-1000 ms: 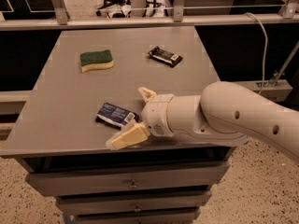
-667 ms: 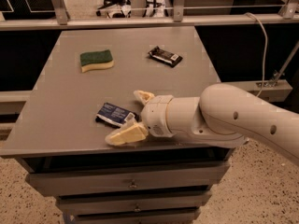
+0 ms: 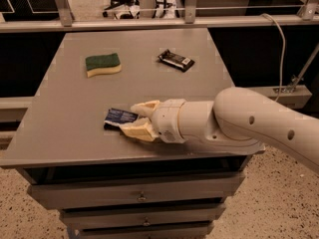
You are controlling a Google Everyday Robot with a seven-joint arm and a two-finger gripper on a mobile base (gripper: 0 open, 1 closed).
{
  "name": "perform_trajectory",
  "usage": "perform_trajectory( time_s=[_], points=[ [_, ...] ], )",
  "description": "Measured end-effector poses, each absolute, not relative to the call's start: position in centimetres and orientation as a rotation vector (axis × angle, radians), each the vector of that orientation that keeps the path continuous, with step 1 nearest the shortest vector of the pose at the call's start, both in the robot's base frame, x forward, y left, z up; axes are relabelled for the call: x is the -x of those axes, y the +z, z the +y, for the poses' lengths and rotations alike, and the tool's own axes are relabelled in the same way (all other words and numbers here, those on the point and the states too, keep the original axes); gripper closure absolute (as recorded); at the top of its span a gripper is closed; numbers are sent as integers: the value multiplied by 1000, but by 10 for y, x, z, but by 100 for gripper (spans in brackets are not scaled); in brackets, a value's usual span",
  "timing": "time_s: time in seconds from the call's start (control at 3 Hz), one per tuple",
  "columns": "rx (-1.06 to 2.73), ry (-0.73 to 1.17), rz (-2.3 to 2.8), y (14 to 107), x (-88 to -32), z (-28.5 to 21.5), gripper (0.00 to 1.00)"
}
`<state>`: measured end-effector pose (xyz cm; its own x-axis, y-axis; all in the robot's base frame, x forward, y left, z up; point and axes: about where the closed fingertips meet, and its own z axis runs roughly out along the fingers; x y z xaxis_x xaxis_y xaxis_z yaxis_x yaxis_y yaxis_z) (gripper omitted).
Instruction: Move rxbar blueberry near sponge
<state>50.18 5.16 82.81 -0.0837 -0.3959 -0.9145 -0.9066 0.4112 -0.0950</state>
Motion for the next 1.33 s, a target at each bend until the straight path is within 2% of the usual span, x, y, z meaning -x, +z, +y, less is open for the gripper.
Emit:
perform_trajectory(
  time_s=[0.33,0.67,1.33],
  points=[
    [1167,655,1646,834,-507,55,94],
    [1140,660,1628,840,-517,59,100],
    [1046,517,1551,862,-589,74,100]
  ],
)
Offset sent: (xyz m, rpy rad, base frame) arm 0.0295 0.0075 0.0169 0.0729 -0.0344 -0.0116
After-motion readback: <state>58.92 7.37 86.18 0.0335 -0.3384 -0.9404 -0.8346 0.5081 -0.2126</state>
